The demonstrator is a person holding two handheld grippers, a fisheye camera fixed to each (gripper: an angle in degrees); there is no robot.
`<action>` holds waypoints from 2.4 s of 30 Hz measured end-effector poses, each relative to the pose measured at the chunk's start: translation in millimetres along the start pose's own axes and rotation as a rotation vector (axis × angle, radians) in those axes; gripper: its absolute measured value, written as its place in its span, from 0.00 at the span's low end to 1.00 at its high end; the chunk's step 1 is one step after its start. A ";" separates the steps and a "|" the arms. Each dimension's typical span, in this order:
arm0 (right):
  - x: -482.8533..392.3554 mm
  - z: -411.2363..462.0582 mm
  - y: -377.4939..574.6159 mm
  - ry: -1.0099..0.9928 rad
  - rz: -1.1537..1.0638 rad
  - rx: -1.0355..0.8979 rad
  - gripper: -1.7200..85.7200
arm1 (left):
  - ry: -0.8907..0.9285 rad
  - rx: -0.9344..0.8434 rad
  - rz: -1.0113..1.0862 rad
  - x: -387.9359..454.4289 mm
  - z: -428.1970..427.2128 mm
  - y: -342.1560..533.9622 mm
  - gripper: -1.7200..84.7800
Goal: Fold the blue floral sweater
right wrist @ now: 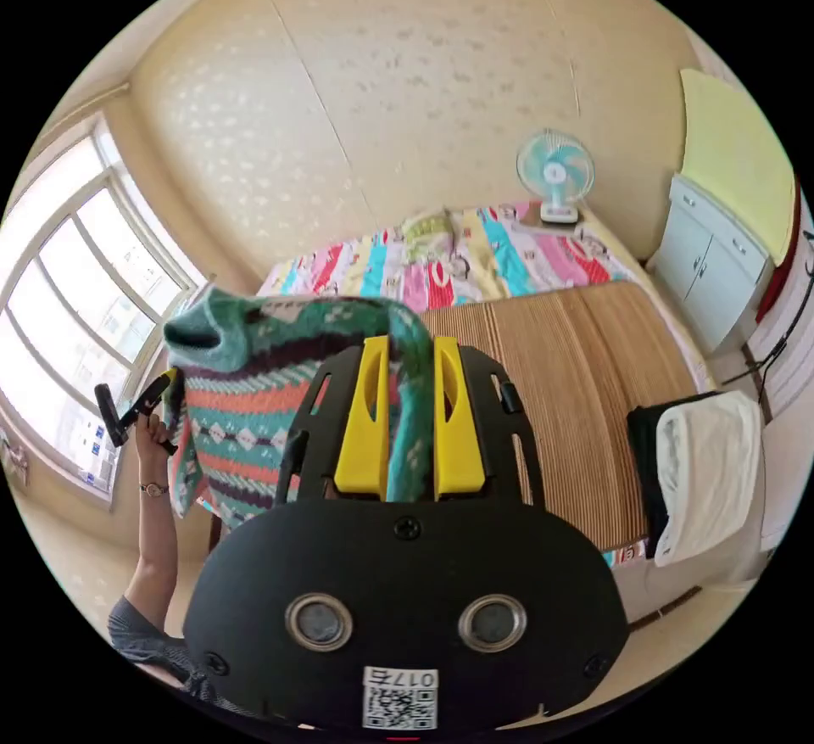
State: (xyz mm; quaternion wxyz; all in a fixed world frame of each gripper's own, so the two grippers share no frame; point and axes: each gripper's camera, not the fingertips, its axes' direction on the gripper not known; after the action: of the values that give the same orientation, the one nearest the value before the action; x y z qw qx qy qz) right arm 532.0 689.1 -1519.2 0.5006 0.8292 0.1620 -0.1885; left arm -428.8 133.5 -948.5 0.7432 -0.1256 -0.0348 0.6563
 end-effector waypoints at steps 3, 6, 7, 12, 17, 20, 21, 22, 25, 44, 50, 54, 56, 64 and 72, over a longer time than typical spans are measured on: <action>-8.3 101.2 35.9 0.030 -0.103 -0.085 0.13 | -0.078 -0.012 0.086 -21.4 31.4 55.6 0.11; -6.2 190.9 115.0 0.058 -0.218 -0.210 0.14 | -0.069 -0.208 0.164 -31.3 75.3 123.1 0.14; 0.5 222.1 149.9 0.044 -0.241 -0.271 0.15 | -0.047 -0.250 0.165 -33.0 82.7 135.9 0.14; 16.7 283.8 269.2 0.200 -0.290 -0.350 0.17 | 0.026 -0.468 0.093 -38.0 113.8 233.4 0.18; 40.4 307.3 320.4 0.266 -0.274 -0.388 0.11 | 0.105 -0.607 0.185 -32.5 127.0 254.9 0.09; 49.5 295.4 321.1 0.250 -0.283 -0.506 0.08 | 0.254 -0.733 0.169 -55.1 106.5 234.1 0.07; 49.9 285.6 329.6 0.275 -0.316 -0.543 0.07 | 0.277 -0.713 0.170 -65.1 86.1 232.2 0.06; 50.6 270.5 341.0 0.279 -0.332 -0.556 0.07 | 0.281 -0.707 0.165 -70.6 76.1 233.5 0.07; 61.7 235.5 375.7 0.223 -0.283 -0.576 0.07 | 0.368 -0.650 0.024 -110.6 32.1 251.8 0.07; 100.5 112.0 365.7 0.095 -0.210 -0.392 0.03 | 0.027 -0.047 -0.755 -352.6 -71.2 225.6 0.20; 108.6 87.8 384.0 -0.013 -0.187 -0.419 0.02 | 0.195 -0.055 -0.871 -360.5 -64.7 225.7 0.20; 134.0 69.4 391.5 -0.112 -0.122 -0.417 0.02 | 0.433 -0.072 -1.001 -354.9 -38.6 252.0 0.19; 144.4 61.9 390.4 -0.154 -0.093 -0.408 0.02 | 0.520 -0.031 -1.074 -357.9 -23.6 263.9 0.19; 142.3 37.5 350.8 -0.095 -0.197 -0.333 0.03 | 0.485 0.173 -1.212 -354.1 -19.5 260.3 0.09; 108.3 28.4 327.5 -0.137 -0.286 -0.268 0.02 | 0.102 0.428 -0.411 -179.2 -101.2 89.1 0.06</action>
State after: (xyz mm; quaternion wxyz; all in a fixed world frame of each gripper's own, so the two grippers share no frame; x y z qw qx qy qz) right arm 772.5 526.3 -1330.9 0.5844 0.7091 0.2673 -0.2902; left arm -517.4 -47.6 -1046.7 0.8709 0.0105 0.1171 0.4772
